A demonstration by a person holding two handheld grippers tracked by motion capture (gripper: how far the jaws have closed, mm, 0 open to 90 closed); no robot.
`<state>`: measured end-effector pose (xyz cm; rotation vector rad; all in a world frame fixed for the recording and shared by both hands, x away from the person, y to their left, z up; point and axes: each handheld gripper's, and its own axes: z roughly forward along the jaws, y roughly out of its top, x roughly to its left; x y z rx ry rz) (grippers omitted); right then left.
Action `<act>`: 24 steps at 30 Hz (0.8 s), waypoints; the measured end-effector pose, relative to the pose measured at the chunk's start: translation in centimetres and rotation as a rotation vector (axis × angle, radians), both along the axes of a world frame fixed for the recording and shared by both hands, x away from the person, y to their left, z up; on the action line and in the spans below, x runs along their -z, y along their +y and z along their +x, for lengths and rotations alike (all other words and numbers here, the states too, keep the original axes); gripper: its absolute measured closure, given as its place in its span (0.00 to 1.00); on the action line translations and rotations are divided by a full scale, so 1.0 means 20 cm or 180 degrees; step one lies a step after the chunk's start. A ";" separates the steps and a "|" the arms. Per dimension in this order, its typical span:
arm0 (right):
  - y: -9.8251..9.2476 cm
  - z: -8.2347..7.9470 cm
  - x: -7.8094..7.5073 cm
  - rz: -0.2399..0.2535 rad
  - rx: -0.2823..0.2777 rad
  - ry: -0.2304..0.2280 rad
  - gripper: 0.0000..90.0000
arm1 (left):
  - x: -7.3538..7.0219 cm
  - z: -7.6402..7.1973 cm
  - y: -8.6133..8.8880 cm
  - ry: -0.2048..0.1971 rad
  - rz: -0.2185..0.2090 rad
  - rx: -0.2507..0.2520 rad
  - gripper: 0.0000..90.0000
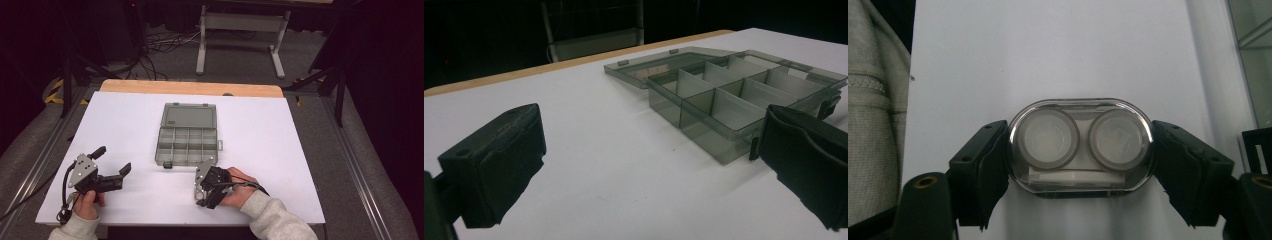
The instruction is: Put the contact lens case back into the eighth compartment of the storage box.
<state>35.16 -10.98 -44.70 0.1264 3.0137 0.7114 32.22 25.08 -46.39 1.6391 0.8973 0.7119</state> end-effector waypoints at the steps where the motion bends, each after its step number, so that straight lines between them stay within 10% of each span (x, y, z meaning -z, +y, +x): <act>1: 0.00 0.00 0.00 -0.0005 0.0001 -0.0004 0.29 | 0.00 0.00 0.00 0.0000 0.0000 0.0001 0.00; 24: -0.01 0.00 -0.05 0.0075 -0.0031 -0.0086 0.29 | 0.00 0.00 0.00 0.0000 0.0000 -0.0009 0.00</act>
